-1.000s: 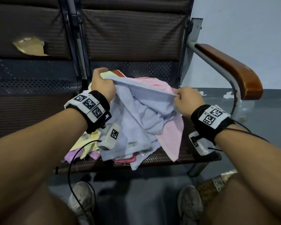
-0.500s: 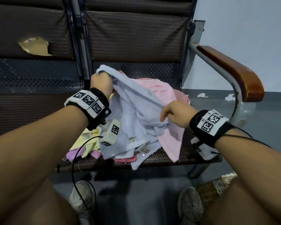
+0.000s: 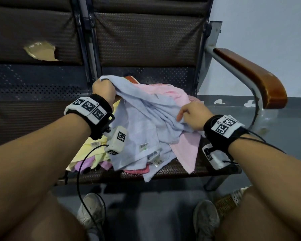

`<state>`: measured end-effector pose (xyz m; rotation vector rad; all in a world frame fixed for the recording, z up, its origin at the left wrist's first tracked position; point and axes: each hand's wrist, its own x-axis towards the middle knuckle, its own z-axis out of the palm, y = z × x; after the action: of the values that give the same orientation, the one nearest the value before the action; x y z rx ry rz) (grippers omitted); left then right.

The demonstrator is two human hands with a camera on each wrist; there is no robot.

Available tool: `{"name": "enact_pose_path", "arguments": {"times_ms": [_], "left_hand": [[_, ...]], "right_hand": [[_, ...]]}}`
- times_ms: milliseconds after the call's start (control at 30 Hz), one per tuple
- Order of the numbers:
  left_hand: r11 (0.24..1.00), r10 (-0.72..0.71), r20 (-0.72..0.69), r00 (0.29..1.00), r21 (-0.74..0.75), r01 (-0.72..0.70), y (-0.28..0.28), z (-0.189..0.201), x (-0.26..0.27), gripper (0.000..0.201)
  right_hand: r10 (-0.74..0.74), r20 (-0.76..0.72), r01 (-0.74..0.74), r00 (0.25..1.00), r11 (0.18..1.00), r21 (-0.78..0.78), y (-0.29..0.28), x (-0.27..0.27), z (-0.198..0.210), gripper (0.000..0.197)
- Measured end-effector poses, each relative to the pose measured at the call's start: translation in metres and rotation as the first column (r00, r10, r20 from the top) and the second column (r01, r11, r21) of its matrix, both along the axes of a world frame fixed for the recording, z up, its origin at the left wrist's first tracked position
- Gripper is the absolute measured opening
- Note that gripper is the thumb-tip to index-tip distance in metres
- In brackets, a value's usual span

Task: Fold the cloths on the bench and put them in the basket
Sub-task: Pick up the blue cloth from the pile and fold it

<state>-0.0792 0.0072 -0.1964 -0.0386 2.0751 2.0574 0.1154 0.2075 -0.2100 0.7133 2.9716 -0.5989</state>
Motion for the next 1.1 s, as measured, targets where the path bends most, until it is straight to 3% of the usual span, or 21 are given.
{"name": "enact_pose_path", "arguments": {"times_ms": [100, 233, 367, 467, 600, 700, 767, 833, 967, 1033, 1100], "left_hand": [[0.995, -0.021, -0.016, 1.0, 0.101, 0.022, -0.002, -0.001, 0.009, 0.023], [0.991, -0.017, 0.034, 0.999, 0.13, 0.013, -0.001, -0.002, 0.009, 0.016], [0.988, -0.09, 0.09, 0.992, 0.131, 0.078, 0.002, 0.0, 0.007, 0.038], [0.978, -0.113, 0.119, 0.986, 0.191, 0.089, 0.002, 0.001, 0.01, 0.04], [0.976, -0.124, 0.135, 0.983, 0.198, 0.096, -0.002, 0.0, 0.009, 0.038], [0.986, -0.084, 0.12, 0.989, 0.15, 0.066, -0.007, -0.003, 0.002, 0.03], [0.994, -0.055, 0.115, 0.992, 0.102, 0.043, -0.012, -0.003, -0.004, 0.018], [0.997, -0.036, 0.141, 0.989, 0.076, 0.026, -0.017, -0.005, -0.006, 0.018], [1.0, -0.016, 0.187, 0.982, -0.016, 0.02, -0.021, -0.007, -0.002, 0.022], [0.999, 0.009, 0.164, 0.986, -0.047, -0.001, -0.022, -0.008, -0.003, 0.023], [0.999, 0.033, 0.158, 0.987, -0.039, -0.027, -0.024, -0.006, -0.006, 0.028]], "right_hand": [[0.052, -0.129, -0.081, 0.99, 0.97, -0.229, -0.015, -0.005, -0.001, 0.034], [0.289, -0.007, -0.288, 0.957, 0.953, -0.097, -0.038, -0.009, -0.009, 0.021], [0.192, 0.021, -0.188, 0.981, 0.976, -0.107, -0.044, -0.015, -0.014, 0.047], [0.135, 0.012, -0.13, 0.991, 0.971, -0.2, -0.048, -0.022, -0.022, 0.026], [0.205, 0.082, -0.185, 0.975, 0.962, -0.2, -0.061, -0.024, -0.035, 0.05], [0.245, 0.1, -0.237, 0.964, 0.967, -0.091, -0.061, -0.027, -0.039, 0.036], [0.178, -0.008, -0.178, 0.984, 0.98, -0.094, -0.053, -0.028, -0.032, 0.03], [0.02, -0.177, -0.04, 0.984, 0.993, -0.113, -0.039, -0.026, -0.02, 0.028], [-0.274, -0.497, 0.186, 0.823, 0.958, -0.219, 0.002, -0.014, -0.003, 0.021], [-0.298, -0.555, 0.174, 0.776, 0.948, -0.264, 0.014, -0.006, -0.003, 0.013], [-0.214, -0.544, 0.118, 0.811, 0.971, -0.207, 0.018, 0.0, -0.005, 0.002]]}}
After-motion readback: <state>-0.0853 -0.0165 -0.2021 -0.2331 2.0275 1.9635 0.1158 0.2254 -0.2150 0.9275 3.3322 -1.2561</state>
